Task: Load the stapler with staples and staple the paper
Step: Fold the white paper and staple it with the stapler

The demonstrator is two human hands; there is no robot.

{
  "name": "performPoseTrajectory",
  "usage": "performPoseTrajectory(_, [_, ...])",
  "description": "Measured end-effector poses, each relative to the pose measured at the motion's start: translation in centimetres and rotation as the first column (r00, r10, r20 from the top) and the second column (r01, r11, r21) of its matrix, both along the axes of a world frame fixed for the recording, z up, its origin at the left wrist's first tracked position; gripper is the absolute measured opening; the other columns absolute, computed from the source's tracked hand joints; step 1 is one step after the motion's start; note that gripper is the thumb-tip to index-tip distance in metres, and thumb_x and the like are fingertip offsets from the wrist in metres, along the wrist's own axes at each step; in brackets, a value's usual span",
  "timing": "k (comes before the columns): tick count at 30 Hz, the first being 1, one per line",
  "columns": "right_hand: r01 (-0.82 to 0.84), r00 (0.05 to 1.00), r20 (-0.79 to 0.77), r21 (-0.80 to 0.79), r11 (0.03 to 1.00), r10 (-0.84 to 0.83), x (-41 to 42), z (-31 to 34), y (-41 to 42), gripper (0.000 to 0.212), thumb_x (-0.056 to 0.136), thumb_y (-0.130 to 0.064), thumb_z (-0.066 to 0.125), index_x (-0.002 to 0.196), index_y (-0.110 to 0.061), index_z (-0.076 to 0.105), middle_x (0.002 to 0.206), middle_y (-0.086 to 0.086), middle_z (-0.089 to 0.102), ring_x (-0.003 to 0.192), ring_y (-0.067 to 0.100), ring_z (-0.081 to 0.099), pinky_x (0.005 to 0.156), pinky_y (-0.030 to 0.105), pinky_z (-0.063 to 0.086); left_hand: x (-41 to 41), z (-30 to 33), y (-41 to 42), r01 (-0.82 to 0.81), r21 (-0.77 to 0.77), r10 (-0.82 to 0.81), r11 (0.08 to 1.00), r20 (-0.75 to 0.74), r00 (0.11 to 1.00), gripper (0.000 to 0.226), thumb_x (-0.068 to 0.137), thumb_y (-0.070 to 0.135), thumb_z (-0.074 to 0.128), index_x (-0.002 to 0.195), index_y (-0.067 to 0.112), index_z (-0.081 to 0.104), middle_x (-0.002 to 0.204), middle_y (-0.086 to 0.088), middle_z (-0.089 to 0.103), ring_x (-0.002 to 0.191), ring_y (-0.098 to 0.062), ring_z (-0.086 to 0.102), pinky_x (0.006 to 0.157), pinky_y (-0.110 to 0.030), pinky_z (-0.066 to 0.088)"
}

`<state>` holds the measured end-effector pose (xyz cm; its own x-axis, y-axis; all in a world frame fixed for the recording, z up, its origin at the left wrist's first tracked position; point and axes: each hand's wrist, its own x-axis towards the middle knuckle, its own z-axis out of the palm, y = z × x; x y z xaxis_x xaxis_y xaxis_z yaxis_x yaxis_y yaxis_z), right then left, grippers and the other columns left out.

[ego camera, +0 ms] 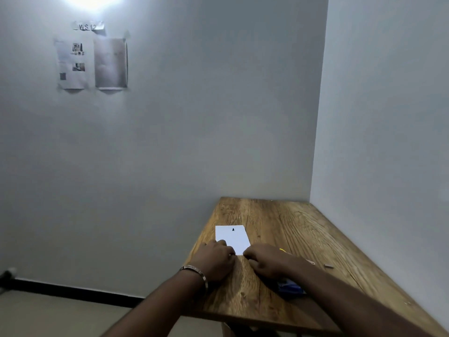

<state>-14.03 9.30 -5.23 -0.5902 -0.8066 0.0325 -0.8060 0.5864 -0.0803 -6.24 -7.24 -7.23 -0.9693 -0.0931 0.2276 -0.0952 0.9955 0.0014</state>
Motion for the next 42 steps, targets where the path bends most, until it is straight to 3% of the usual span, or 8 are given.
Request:
performPoseTrajectory(9, [-0.07,0.996,-0.065,-0.055,0.996,0.066,1.3,0.2,1.2,0.017,0.097,-0.013,0.046,0.087,-0.007,0.058,0.101,0.014,0.064,0.089,0.026,0.056,0.08,0.042,0.046,1.1,-0.8,-0.3,0.048,0.018,-0.047,0.999,-0.053,0.997,0.041,0.099,0.036,0.035,0.132,0.021,0.054,0.132,-0.003,0.055,0.115,-0.022,0.051,0.094,-0.037,0.041])
performPoseTrajectory(14, [-0.033,0.997,-0.075,-0.098,0.995,0.026,0.6,-0.2,1.3,0.022,0.098,-0.022,0.047,0.108,-0.012,0.064,0.115,0.006,0.057,0.101,0.022,0.056,0.086,0.037,0.048,0.9,-1.0,-0.6,0.051,0.108,-0.046,0.993,-0.047,0.998,0.038,0.098,0.038,0.04,0.129,0.026,0.059,0.143,-0.007,0.045,0.119,-0.023,0.052,0.097,-0.035,0.045])
performPoseTrajectory(17, [0.014,0.996,-0.084,-0.106,0.994,-0.023,0.3,-0.6,1.0,0.018,0.098,-0.022,0.046,0.089,-0.014,0.06,0.104,0.012,0.064,0.09,0.025,0.057,0.072,0.035,0.042,1.0,-1.1,-0.6,0.017,0.167,-0.013,0.986,-0.02,1.0,0.037,0.097,0.04,0.042,0.131,0.031,0.055,0.152,-0.008,0.035,0.12,-0.027,0.055,0.096,-0.037,0.048])
performPoseTrajectory(19, [0.036,0.996,-0.078,-0.136,0.99,-0.047,0.1,-0.7,0.7,0.02,0.097,-0.023,0.048,0.101,-0.017,0.066,0.111,0.009,0.069,0.095,0.025,0.061,0.071,0.031,0.039,1.0,-1.1,-0.6,0.027,0.198,-0.022,0.98,-0.03,0.999,0.036,0.098,0.038,0.042,0.13,0.029,0.056,0.15,-0.006,0.038,0.119,-0.024,0.055,0.094,-0.035,0.047])
performPoseTrajectory(21, [0.062,0.994,-0.071,-0.199,0.978,-0.078,0.0,-0.6,0.5,0.031,0.097,-0.028,0.051,0.123,-0.019,0.066,0.127,0.002,0.067,0.112,0.021,0.061,0.083,0.03,0.044,1.0,-0.9,-0.4,0.052,0.223,-0.042,0.973,-0.05,0.998,0.036,0.099,0.034,0.041,0.129,0.025,0.058,0.141,-0.004,0.047,0.113,-0.021,0.056,0.09,-0.032,0.047])
performPoseTrajectory(23, [0.095,0.993,-0.051,-0.245,0.965,-0.111,0.1,-0.5,0.0,0.036,0.096,-0.029,0.055,0.13,-0.021,0.063,0.136,0.0,0.062,0.122,0.019,0.058,0.096,0.031,0.045,1.0,-0.9,-0.3,0.073,0.225,-0.059,0.972,-0.07,0.996,0.036,0.099,0.031,0.04,0.128,0.021,0.06,0.131,-0.002,0.054,0.109,-0.018,0.057,0.088,-0.03,0.047])
performPoseTrajectory(32, [0.114,0.988,-0.062,-0.311,0.944,-0.139,0.0,-0.7,-0.7,0.028,0.091,-0.014,0.068,0.118,-0.021,0.073,0.133,0.0,0.065,0.121,0.018,0.06,0.099,0.03,0.05,1.1,-0.6,-0.6,0.102,0.258,-0.072,0.961,-0.126,0.989,0.035,0.097,0.034,0.046,0.126,0.02,0.062,0.129,0.003,0.059,0.108,-0.012,0.057,0.086,-0.023,0.046])
performPoseTrajectory(42, [0.137,0.989,0.013,-0.428,0.894,-0.145,0.0,-0.8,0.1,0.027,0.081,-0.034,0.079,0.104,-0.021,0.078,0.113,-0.001,0.075,0.097,0.008,0.069,0.08,0.015,0.047,1.0,-0.5,-0.8,0.092,0.272,-0.048,0.958,-0.165,0.985,0.033,0.094,0.036,0.051,0.123,0.024,0.062,0.126,0.005,0.062,0.11,-0.012,0.057,0.088,-0.024,0.047])
